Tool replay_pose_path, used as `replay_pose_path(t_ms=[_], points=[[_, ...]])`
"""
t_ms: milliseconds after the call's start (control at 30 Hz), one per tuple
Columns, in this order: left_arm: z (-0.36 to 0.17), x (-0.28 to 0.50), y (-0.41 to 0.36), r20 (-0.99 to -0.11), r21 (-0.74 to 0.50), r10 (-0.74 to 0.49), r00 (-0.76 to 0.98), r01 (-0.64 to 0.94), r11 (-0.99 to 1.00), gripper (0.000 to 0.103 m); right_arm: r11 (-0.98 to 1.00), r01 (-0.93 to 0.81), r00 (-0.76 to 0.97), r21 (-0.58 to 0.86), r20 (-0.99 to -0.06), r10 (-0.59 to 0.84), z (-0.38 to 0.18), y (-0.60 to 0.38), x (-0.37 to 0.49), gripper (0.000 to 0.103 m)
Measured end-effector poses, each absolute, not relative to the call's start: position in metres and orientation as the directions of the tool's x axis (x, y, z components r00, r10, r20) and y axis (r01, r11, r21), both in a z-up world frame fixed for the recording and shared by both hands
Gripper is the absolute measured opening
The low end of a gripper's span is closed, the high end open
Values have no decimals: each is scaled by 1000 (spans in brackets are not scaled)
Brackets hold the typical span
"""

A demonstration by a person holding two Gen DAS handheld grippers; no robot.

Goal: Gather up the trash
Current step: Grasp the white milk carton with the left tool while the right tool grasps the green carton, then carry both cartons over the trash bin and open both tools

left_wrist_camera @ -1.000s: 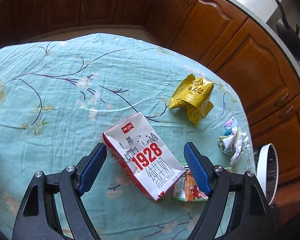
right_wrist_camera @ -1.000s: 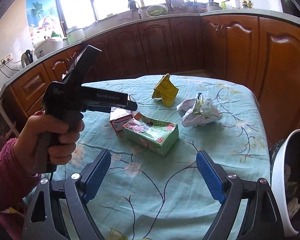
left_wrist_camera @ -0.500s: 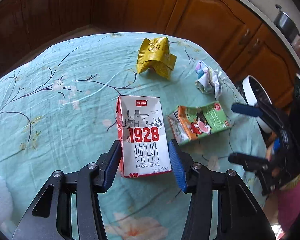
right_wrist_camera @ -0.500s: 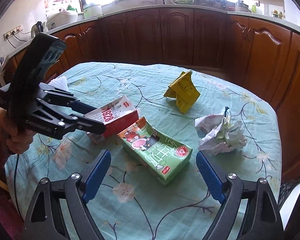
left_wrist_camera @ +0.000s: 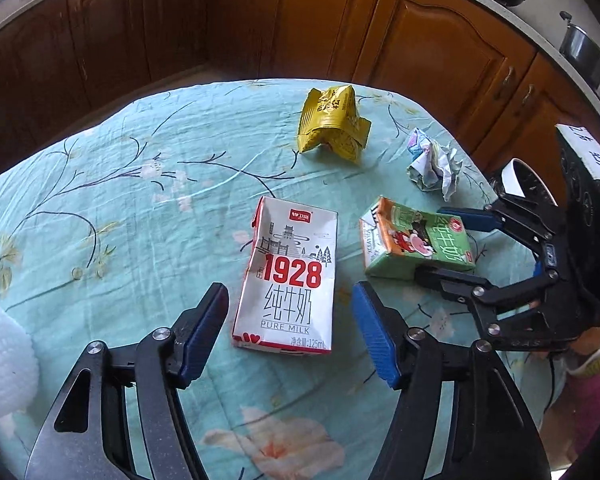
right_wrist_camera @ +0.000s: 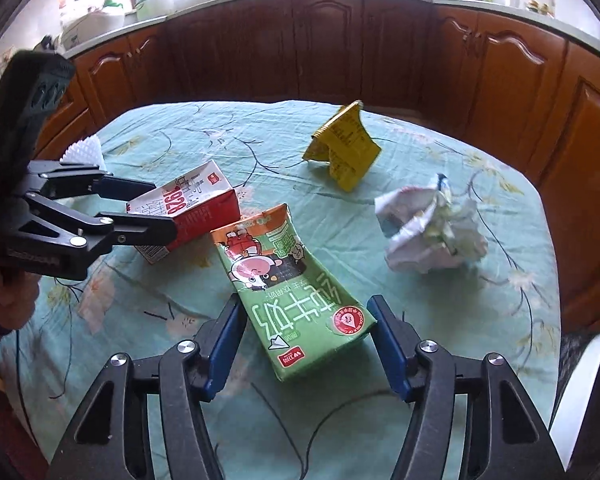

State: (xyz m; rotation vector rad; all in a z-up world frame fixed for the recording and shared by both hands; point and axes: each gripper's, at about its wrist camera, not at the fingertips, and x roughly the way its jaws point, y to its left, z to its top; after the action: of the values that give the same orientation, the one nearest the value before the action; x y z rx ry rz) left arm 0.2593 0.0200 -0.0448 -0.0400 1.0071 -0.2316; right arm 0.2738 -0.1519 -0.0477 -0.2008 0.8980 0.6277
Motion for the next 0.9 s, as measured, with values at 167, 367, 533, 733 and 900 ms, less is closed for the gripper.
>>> replay_pose_path(t_ms=[167,367,533,733,900], points=[[-54,259,12,-834,-114,-187,520,168,979,46,885,-403,478,235,-771,422,-47,-193,245,61],[-51,240,-2,-812,-175,-254,526,196,965,46,926,-218,568,308,-731,377,-42,-236,205,60],[-42,217,-27,-785,-236,-331,524,241,941,46,934,-127,624,335,-705,338,-37,-263,183,59],[-29,201,-71,-759,-255,-395,517,322,912,46,938,-65,669,340,-682,294,-29,-290,163,59],[-23,196,-107,-756,-242,-416,505,374,895,46,935,-26,700,354,-661,270,-21,-313,155,59]])
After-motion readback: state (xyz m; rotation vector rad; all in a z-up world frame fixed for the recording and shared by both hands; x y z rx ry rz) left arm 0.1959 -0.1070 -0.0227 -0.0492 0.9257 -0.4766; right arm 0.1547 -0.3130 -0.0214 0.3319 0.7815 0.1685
